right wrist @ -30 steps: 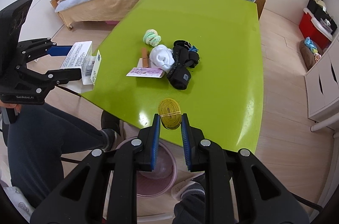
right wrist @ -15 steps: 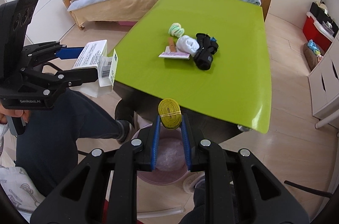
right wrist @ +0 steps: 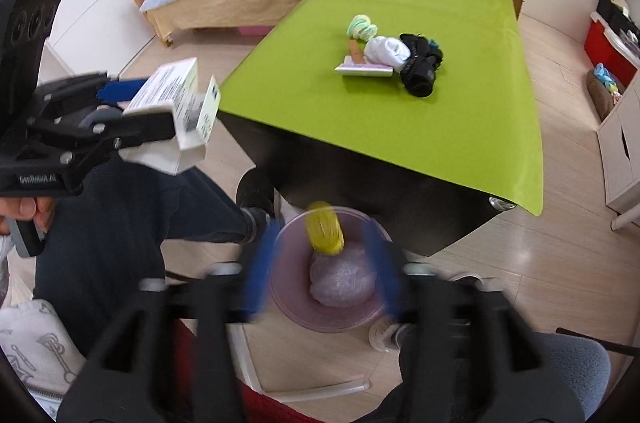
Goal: Collect trash
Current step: 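Carry tape and box over the pink wastebasket and release both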
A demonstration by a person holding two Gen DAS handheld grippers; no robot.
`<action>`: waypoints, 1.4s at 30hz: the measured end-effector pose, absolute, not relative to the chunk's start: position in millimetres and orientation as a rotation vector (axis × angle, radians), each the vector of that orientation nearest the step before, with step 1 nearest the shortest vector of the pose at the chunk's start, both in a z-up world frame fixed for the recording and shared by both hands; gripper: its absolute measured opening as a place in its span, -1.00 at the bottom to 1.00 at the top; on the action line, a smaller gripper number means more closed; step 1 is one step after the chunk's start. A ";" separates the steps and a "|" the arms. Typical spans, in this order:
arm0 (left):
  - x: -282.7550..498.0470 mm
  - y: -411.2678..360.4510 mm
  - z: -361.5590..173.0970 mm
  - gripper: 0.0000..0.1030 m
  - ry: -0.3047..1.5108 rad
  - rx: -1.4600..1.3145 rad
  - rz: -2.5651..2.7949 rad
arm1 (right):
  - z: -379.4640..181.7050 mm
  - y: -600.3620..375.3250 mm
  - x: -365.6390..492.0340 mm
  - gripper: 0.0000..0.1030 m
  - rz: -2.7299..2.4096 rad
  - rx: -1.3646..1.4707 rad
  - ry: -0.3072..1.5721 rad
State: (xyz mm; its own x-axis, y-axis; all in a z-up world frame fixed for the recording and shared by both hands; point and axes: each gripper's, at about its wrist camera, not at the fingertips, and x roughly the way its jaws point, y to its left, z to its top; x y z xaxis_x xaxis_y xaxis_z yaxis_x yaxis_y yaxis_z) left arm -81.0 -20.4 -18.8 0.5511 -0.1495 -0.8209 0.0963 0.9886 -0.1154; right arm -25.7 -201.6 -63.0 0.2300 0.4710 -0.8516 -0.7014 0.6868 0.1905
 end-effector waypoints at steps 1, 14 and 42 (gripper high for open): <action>-81.0 -20.2 -18.9 0.21 0.976 -0.060 -0.146 | -61.5 -203.7 -24.5 0.38 0.815 -0.237 1.059; -83.0 -34.6 -24.2 0.21 0.989 -0.039 -0.191 | -52.6 -222.7 -16.5 0.84 0.723 -0.176 1.048; -74.3 -64.5 -33.5 0.85 1.013 -0.038 -0.251 | -39.6 -254.4 -4.5 0.88 0.628 -0.080 1.014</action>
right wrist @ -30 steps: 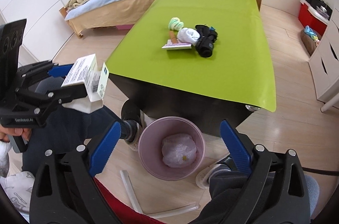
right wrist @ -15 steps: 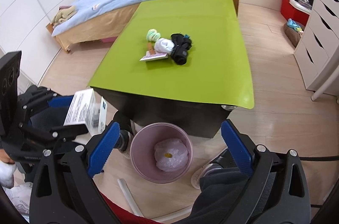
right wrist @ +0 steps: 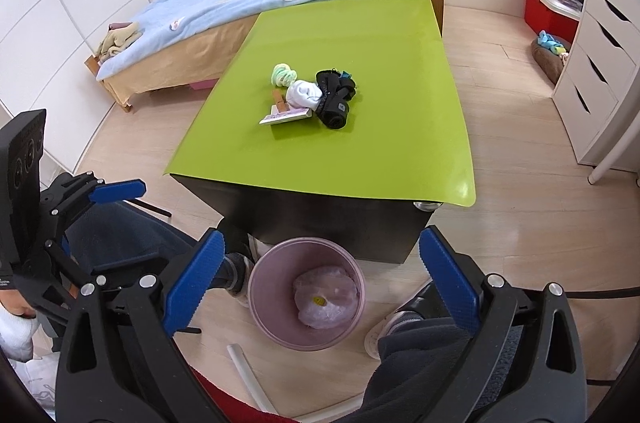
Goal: Collect trash
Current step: 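Carry tape and box over the pink wastebasket and release both, then reach the right gripper to the black sock and grasp it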
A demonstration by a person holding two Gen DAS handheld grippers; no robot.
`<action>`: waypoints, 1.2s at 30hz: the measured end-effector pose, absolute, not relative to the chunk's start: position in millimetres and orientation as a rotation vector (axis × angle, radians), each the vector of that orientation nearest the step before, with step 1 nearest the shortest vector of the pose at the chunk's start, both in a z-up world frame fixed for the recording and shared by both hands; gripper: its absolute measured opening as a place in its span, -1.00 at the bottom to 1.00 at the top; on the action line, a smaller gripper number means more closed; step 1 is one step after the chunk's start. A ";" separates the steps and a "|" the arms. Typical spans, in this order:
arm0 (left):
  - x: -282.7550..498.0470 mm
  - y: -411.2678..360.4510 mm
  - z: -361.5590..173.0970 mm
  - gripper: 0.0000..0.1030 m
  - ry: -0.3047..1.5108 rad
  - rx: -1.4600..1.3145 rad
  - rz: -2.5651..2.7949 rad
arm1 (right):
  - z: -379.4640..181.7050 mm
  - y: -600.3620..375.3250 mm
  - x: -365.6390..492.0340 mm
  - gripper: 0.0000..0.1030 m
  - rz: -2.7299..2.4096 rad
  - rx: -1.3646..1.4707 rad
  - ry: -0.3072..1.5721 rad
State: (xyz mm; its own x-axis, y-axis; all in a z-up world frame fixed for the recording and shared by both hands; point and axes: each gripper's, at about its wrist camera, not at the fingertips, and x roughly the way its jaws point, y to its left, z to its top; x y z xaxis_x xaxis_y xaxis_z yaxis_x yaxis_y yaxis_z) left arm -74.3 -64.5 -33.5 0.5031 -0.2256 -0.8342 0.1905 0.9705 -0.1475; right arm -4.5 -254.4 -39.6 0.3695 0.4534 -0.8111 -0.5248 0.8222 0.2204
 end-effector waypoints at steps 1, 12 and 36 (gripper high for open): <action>-73.7 -62.3 -33.6 0.85 1.012 -0.039 -0.238 | -40.7 -253.2 -4.7 0.88 0.632 -0.080 1.017; -70.7 -47.1 -31.2 0.85 0.993 -0.061 -0.178 | -45.9 -244.4 -4.3 0.94 0.656 -0.083 1.033; -42.0 -7.5 -21.4 0.85 0.962 -0.159 -0.093 | -69.6 -178.3 119.0 0.94 0.627 -0.163 1.113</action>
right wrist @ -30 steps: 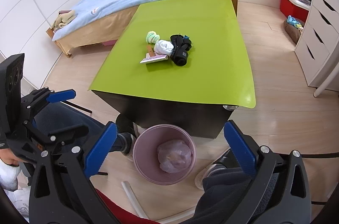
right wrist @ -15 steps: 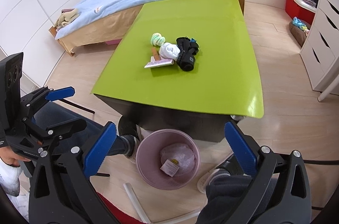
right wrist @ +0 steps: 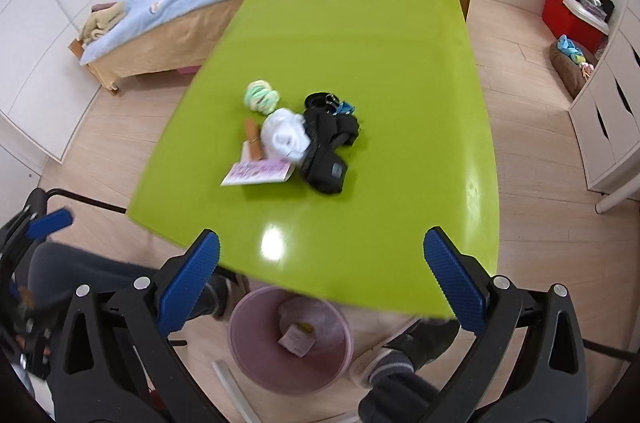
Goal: Collect trash
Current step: 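Reach the right gripper to the black sock and grasp it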
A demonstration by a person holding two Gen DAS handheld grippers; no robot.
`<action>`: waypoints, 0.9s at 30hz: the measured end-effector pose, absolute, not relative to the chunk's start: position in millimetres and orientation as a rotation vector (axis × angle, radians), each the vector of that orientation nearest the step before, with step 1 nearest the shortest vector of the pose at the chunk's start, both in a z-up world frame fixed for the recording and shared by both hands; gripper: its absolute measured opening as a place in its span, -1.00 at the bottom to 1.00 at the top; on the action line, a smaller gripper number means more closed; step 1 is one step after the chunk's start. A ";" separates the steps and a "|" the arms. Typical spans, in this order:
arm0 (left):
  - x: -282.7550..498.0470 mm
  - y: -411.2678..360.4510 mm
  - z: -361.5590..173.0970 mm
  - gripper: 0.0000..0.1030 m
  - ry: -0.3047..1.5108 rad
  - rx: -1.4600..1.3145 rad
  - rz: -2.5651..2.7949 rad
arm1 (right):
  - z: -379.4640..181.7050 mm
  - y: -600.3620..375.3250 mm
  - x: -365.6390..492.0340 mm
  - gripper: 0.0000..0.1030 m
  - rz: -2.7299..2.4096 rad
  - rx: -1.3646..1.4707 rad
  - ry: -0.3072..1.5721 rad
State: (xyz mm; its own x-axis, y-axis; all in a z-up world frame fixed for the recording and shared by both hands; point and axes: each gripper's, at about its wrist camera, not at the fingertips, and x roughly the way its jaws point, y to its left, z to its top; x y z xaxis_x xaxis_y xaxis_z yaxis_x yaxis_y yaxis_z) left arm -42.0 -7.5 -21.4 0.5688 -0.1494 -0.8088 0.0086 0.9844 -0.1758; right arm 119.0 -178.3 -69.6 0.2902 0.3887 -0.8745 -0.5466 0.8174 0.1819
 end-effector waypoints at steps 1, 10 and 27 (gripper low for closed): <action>-41.4 -6.7 -22.0 0.85 0.964 -0.160 -0.091 | -71.8 -175.5 124.3 0.94 0.625 -0.164 1.120; -36.9 0.4 -23.6 0.85 0.970 -0.168 -0.073 | -110.3 -156.8 175.1 0.94 0.636 -0.084 1.242; -28.6 5.6 -33.5 0.85 1.002 -0.187 -0.068 | -141.4 -139.0 191.7 -0.47 0.695 -0.042 1.311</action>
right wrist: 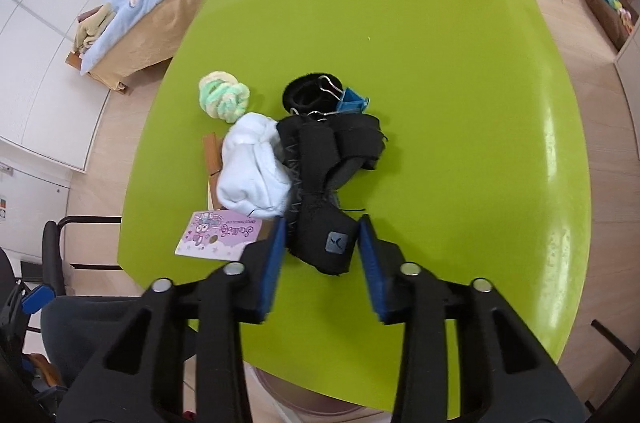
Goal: Collect trash
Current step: 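Reach the right gripper to the black sock and grasp it, then grasp the pink card with the left gripper while the right gripper holds the sock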
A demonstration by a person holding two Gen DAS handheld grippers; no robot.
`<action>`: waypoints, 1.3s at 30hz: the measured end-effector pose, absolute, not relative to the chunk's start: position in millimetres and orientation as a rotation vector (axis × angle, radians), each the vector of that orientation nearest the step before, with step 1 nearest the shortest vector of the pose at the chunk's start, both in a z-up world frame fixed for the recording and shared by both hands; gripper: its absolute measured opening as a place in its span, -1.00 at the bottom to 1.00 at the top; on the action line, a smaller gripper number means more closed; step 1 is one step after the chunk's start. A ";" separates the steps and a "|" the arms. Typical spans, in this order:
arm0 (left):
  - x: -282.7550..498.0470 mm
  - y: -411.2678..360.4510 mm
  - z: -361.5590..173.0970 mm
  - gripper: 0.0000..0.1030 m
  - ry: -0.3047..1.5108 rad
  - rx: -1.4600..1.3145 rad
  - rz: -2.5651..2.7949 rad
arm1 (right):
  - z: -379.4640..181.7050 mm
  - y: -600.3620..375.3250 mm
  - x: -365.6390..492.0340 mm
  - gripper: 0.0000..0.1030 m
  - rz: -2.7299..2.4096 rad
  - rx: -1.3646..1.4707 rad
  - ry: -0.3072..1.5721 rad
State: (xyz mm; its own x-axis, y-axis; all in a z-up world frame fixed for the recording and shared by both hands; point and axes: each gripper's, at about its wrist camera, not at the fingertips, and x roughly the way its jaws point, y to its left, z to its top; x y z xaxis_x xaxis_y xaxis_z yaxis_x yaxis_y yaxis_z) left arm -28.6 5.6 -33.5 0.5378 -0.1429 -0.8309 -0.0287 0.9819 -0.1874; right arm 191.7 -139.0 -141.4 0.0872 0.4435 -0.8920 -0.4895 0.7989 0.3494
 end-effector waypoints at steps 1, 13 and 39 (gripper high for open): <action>-27.1 5.5 -33.6 0.85 1.003 -0.186 -0.069 | -139.5 -138.7 190.8 -0.51 0.697 -0.045 1.304; 1.9 -2.5 -37.0 0.85 1.009 -0.199 -0.083 | -111.7 -159.1 171.9 -0.62 0.678 -0.062 1.225; 106.9 -33.0 -103.7 0.85 1.152 -0.264 0.168 | -105.1 -201.8 151.8 -0.62 0.633 -0.057 1.193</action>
State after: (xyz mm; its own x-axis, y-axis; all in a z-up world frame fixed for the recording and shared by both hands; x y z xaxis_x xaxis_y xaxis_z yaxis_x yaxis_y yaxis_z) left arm 106.9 -33.0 -103.7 0.3987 -0.0041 -0.9171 -0.2656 0.9566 -0.1197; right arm 151.8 -201.8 -105.1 0.2185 0.4274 -0.8773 -0.4860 0.8272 0.2820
